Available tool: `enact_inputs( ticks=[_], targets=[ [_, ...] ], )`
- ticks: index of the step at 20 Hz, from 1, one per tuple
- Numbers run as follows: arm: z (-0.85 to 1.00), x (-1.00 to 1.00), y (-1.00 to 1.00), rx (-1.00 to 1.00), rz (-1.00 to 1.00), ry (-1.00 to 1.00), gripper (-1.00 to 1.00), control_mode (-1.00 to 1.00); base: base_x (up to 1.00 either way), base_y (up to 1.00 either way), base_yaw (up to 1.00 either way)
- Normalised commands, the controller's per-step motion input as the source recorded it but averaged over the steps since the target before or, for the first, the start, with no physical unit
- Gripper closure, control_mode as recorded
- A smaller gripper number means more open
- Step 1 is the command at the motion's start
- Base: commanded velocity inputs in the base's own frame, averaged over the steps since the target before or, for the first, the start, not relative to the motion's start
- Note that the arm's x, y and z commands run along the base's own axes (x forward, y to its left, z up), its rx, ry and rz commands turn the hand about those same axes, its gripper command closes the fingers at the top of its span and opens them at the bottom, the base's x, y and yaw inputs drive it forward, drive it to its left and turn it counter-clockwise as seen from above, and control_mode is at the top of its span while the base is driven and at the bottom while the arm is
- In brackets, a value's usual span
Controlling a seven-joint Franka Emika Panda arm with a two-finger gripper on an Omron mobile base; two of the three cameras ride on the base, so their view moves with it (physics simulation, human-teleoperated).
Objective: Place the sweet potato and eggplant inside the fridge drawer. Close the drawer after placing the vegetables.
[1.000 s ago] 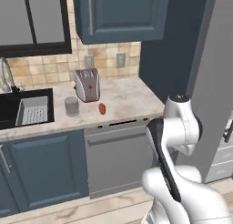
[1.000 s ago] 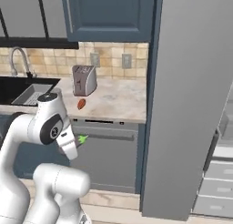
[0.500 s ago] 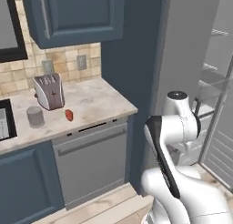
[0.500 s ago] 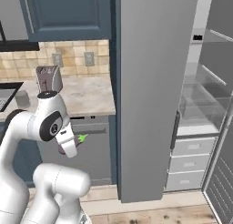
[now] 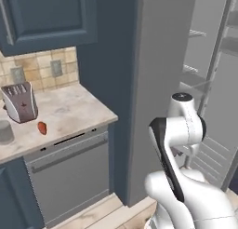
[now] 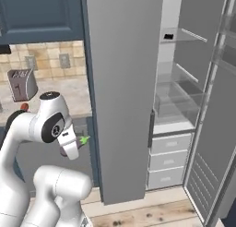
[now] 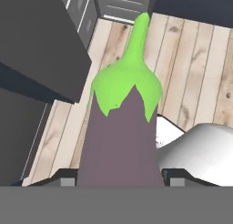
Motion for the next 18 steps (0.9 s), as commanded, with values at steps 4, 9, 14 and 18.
enact_inputs(
  ticks=[4, 9, 14, 18],
  targets=[
    [0.0, 0.0, 0.0, 0.0, 0.0, 0.0, 1.0, 1.0, 0.39, -0.5, -0.1],
    [0.0, 0.0, 0.0, 0.0, 0.0, 0.0, 1.0, 1.0, 0.63, -0.68, -0.01],
    [0.0, 0.0, 0.0, 0.0, 0.0, 0.0, 1.0, 1.0, 0.84, -0.63, 0.05],
    [0.0, 0.0, 0.0, 0.0, 0.0, 0.0, 1.0, 1.0, 0.71, -0.38, 0.15]
  ],
)
